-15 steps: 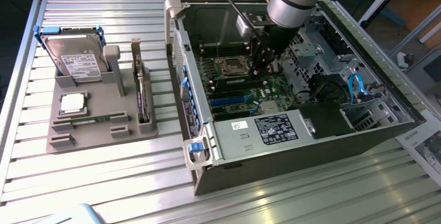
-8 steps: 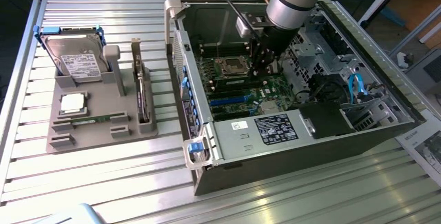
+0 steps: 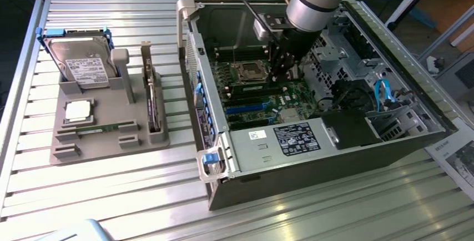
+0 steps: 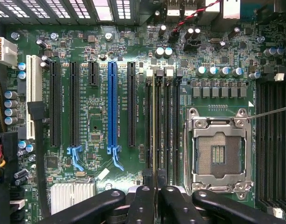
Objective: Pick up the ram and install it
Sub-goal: 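Insert the ram into the slot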
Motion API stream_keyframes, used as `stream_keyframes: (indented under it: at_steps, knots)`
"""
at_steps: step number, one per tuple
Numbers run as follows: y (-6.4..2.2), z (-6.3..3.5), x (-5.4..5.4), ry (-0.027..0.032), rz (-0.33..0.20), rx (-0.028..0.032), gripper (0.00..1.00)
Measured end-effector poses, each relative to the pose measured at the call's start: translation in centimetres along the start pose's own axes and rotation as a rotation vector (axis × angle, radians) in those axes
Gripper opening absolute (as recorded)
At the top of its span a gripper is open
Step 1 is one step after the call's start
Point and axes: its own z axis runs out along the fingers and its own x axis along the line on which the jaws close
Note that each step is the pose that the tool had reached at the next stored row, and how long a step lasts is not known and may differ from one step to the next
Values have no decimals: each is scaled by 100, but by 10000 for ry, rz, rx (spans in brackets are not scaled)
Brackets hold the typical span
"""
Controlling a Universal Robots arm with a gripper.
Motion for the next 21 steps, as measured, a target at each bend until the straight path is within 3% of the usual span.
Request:
stream_keyframes:
  at_steps: [21]
  knots:
    - [-7,13,22,4,7,0,12]
